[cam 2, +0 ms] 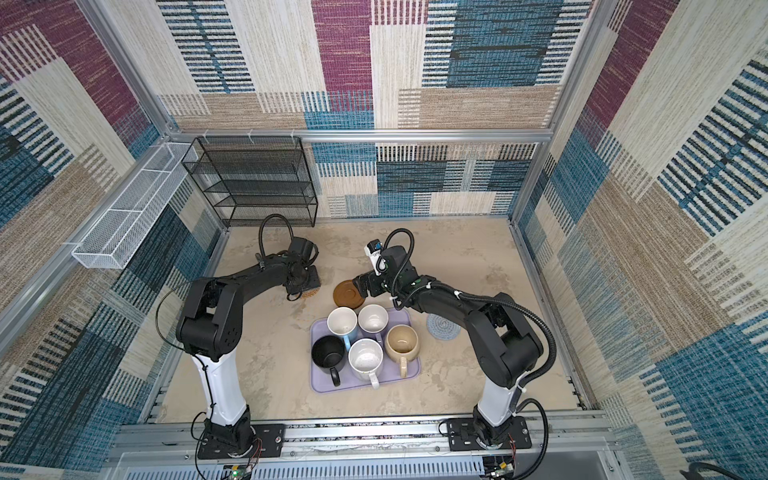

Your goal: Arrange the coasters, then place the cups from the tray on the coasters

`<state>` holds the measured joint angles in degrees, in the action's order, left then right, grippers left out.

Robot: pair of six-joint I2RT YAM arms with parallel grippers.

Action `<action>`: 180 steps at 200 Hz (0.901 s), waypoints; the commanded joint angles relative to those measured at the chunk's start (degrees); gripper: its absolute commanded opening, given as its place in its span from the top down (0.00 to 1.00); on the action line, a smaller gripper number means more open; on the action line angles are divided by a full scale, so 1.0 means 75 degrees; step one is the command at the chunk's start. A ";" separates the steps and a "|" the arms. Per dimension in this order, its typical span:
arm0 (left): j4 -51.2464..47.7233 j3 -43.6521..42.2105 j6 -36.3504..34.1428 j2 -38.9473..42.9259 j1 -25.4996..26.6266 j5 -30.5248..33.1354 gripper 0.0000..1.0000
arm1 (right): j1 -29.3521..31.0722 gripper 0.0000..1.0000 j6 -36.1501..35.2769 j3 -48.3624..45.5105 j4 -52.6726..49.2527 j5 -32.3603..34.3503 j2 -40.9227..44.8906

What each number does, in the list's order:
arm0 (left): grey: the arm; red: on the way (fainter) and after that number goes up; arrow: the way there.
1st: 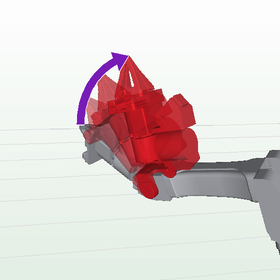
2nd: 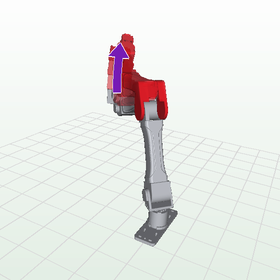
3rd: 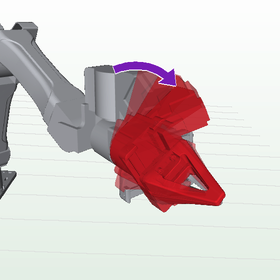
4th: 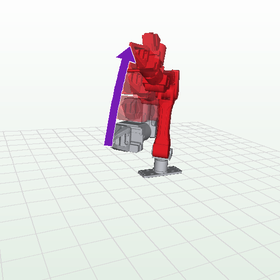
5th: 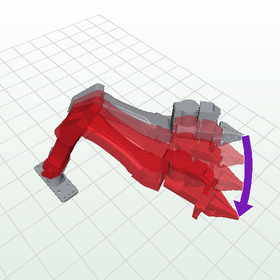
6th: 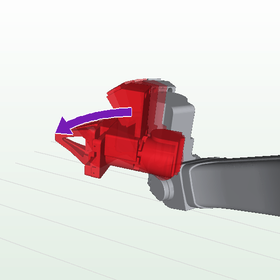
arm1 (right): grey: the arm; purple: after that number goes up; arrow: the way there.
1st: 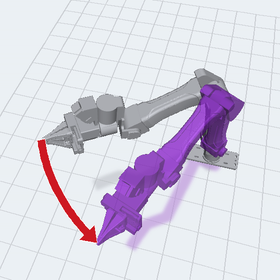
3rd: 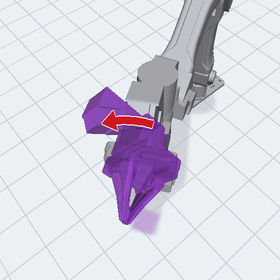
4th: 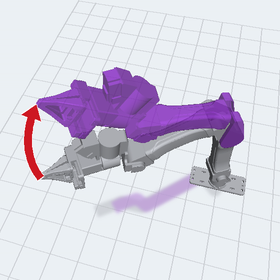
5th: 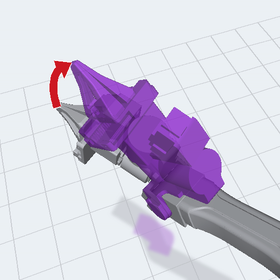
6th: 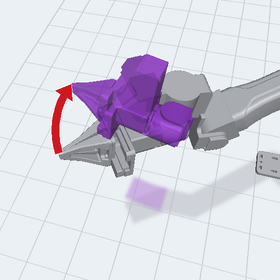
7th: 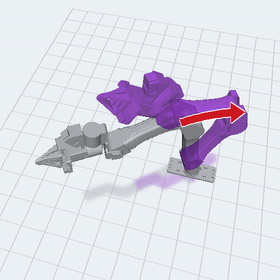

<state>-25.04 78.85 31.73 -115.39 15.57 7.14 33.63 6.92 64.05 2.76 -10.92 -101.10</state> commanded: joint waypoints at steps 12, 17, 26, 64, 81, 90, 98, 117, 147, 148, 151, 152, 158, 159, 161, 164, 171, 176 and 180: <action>-0.0433 0.0238 -0.0092 -0.0404 -0.0070 -0.0389 0.46 | 0.0012 0.03 -0.0265 0.0344 0.0136 0.0115 -0.0301; -0.0442 0.0286 -0.0113 -0.0433 -0.0089 -0.0389 0.46 | 0.0012 0.03 -0.0294 0.0448 0.0096 0.0108 -0.0385; -0.0447 0.0346 -0.0128 -0.0483 -0.0135 -0.0411 0.46 | 0.0005 0.03 -0.0329 0.0648 0.0020 0.0108 -0.0551; -0.0353 0.0375 -0.0146 -0.0506 -0.0224 -0.0563 0.46 | 0.0011 0.03 -0.0365 0.0998 0.0074 0.0168 -0.0906; -0.0330 0.0325 -0.0142 -0.0418 -0.0214 -0.0612 0.46 | 0.0005 0.03 -0.0355 0.1094 0.0035 0.0187 -0.0956; -0.0306 0.0258 -0.0108 -0.0353 -0.0215 -0.0607 0.45 | 0.0013 0.03 -0.0343 0.1132 0.0007 0.0186 -0.0980; -0.0282 0.0202 -0.0091 -0.0288 -0.0217 -0.0631 0.45 | 0.0006 0.03 -0.0347 0.1151 -0.0002 0.0186 -0.0971; -0.0217 0.0078 -0.0035 -0.0056 -0.0205 -0.0772 0.43 | 0.0005 0.03 -0.0313 0.1175 -0.0034 0.0199 -0.0926; -0.0208 0.0171 -0.0138 0.0333 -0.0204 -0.0855 0.37 | 0.0005 0.03 -0.0302 0.1175 -0.0136 0.0183 -0.0756; -0.0216 0.0184 -0.0145 0.0342 -0.0203 -0.0862 0.36 | 0.0005 0.03 -0.0302 0.1175 -0.0147 0.0187 -0.0745; -0.0261 0.0237 -0.0186 0.0374 -0.0202 -0.0883 0.36 | 0.0011 0.03 -0.0301 0.1175 -0.0165 0.0182 -0.0722; -0.0278 0.0270 -0.0204 0.0380 -0.0202 -0.0894 0.36 | 0.0008 0.03 -0.0295 0.1169 -0.0173 0.0186 -0.0717; -0.0443 0.0424 -0.0264 0.0441 -0.0202 -0.0904 0.35 | 0.0005 0.03 -0.0298 0.1166 -0.0208 0.0192 -0.0670; -0.0468 0.0446 -0.0272 0.0455 -0.0202 -0.0905 0.34 | 0.0011 0.03 -0.0299 0.1159 -0.0218 0.0191 -0.0661; -0.0517 0.0500 -0.0293 0.0482 -0.0202 -0.0896 0.34 | 0.0006 0.03 -0.0301 0.1153 -0.0226 0.0184 -0.0640; -0.0565 0.0548 -0.0319 0.0528 -0.0212 -0.0893 0.33 | 0.0011 0.03 -0.0304 0.1151 -0.0257 0.0197 -0.0615; -0.0611 0.0579 -0.0359 0.0689 -0.0200 -0.0921 0.31 | 0.0005 0.03 -0.0331 0.1152 -0.0338 0.0202 -0.0541; -0.0611 0.0557 -0.0363 0.0829 -0.0190 -0.0938 0.29 | 0.0005 0.03 -0.0341 0.1141 -0.0392 0.0216 -0.0494; -0.0601 0.0520 -0.0363 0.0947 -0.0193 -0.0951 0.28 | 0.0007 0.03 -0.0347 0.1130 -0.0437 0.0240 -0.0446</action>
<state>-27.27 82.02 30.59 -111.98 14.13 1.13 33.56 4.91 72.36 0.91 -9.89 -106.17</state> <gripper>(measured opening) 0.689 0.971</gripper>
